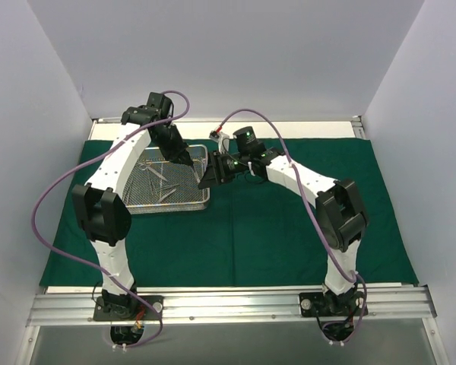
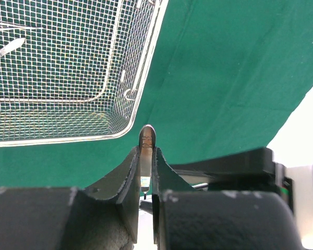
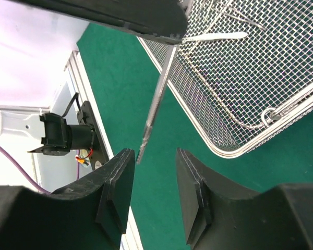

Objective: Open and lay out the surgical kit
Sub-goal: Place the medical item in the surgical kit.

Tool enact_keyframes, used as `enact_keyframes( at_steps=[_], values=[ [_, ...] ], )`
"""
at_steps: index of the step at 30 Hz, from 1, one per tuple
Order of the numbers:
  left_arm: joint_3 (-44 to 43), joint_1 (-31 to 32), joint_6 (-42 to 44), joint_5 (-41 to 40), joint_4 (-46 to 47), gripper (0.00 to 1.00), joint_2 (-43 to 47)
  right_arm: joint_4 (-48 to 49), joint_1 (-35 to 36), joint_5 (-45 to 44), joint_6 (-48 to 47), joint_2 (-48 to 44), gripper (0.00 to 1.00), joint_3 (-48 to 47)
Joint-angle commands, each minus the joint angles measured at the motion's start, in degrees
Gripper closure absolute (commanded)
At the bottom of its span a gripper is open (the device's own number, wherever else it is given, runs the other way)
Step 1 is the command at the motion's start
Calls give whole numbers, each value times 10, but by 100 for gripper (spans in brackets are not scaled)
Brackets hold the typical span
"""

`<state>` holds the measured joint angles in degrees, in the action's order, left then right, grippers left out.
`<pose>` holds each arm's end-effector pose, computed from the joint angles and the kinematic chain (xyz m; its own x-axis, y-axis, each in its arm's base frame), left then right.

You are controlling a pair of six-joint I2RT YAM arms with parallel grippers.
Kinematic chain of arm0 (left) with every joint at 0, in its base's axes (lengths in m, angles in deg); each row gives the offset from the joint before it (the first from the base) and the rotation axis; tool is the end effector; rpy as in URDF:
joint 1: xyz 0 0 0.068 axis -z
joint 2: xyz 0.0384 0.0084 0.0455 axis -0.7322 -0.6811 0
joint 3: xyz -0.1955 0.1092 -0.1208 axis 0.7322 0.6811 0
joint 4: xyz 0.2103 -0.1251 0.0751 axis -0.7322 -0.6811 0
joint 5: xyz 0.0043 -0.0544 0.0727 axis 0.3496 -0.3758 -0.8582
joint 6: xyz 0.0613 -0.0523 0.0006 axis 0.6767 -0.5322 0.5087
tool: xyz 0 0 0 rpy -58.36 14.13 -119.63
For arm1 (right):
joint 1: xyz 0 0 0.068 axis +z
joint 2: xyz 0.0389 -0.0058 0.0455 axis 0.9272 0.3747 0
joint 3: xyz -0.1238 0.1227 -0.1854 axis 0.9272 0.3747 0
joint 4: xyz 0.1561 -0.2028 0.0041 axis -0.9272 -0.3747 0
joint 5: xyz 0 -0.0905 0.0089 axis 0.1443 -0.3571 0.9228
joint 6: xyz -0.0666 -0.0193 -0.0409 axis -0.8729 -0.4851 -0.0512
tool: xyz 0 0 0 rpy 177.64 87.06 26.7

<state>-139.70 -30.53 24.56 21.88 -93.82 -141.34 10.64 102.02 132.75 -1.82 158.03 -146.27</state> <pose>0.3867 -0.1328 0.2815 -0.8824 -0.4456 -0.1511 -0.3366 0.8221 -0.4591 0.3427 0.2960 0.2515 -0.6462 -0.1634 -0.7455 -0.7614 0.2052 0.6150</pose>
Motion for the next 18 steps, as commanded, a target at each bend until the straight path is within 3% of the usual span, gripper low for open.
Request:
enact_keyframes(
  at_steps=[1, 18],
  values=[
    [-1, 3, -6, 11, 19, 98, 34, -7, 7, 13, -7, 3, 63, -31],
    [0, 3, -10, 19, 24, 98, 28, -4, 13, 16, 0, 25, 74, -51]
  ],
)
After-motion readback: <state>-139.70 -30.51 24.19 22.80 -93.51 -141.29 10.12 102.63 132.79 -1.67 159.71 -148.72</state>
